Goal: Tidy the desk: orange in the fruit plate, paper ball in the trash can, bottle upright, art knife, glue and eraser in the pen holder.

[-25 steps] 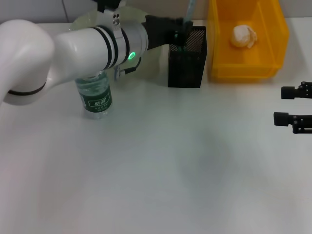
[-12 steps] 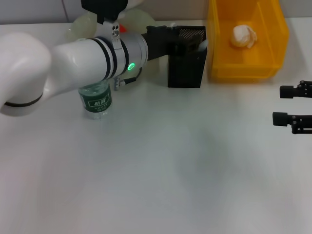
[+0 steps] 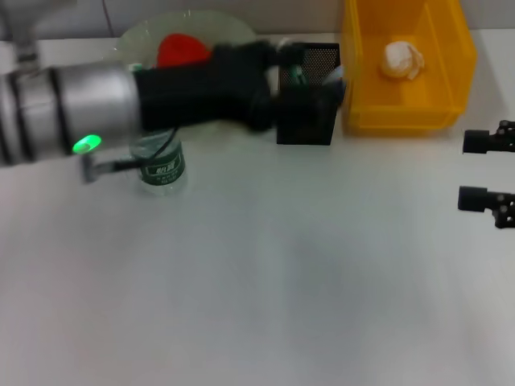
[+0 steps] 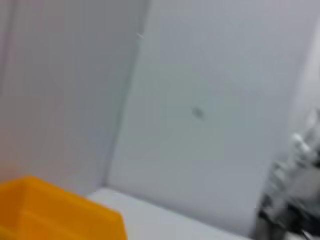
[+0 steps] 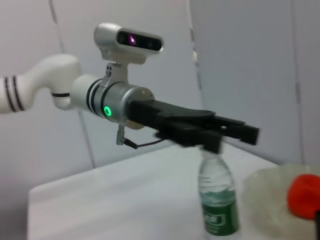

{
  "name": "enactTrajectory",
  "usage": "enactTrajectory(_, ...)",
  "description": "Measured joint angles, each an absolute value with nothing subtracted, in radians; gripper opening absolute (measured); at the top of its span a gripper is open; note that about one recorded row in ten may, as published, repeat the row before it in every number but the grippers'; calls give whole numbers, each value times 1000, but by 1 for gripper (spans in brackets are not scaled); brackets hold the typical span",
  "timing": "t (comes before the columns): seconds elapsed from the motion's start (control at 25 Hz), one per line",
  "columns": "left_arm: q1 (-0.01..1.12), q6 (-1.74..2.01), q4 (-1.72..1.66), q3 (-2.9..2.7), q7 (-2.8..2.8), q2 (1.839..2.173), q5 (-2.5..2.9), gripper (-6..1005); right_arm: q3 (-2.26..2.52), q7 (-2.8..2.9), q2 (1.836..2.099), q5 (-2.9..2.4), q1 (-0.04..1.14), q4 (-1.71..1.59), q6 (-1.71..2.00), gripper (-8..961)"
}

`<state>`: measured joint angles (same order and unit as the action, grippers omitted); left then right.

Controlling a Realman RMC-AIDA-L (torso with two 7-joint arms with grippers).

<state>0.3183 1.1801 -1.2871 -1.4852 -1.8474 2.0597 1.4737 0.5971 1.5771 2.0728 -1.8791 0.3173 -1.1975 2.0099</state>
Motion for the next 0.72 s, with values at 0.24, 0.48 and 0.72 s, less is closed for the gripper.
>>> enactTrajectory(0.24,263,1519,-1197,-1295,-1693,2056,1575,843,664,1558,2079,-1954,343,-1178,2021,773)
enactTrajectory(0.48,335,1824,-868,-1078,-1503,2004,1633,843,690,1497,2078,-1968,362,-1097,2018,773)
enactTrajectory(0.72,338,1864,-771,-1046,-1413,1969,1646,842,696,1495,2079,-2034,396,-1058,2007,772)
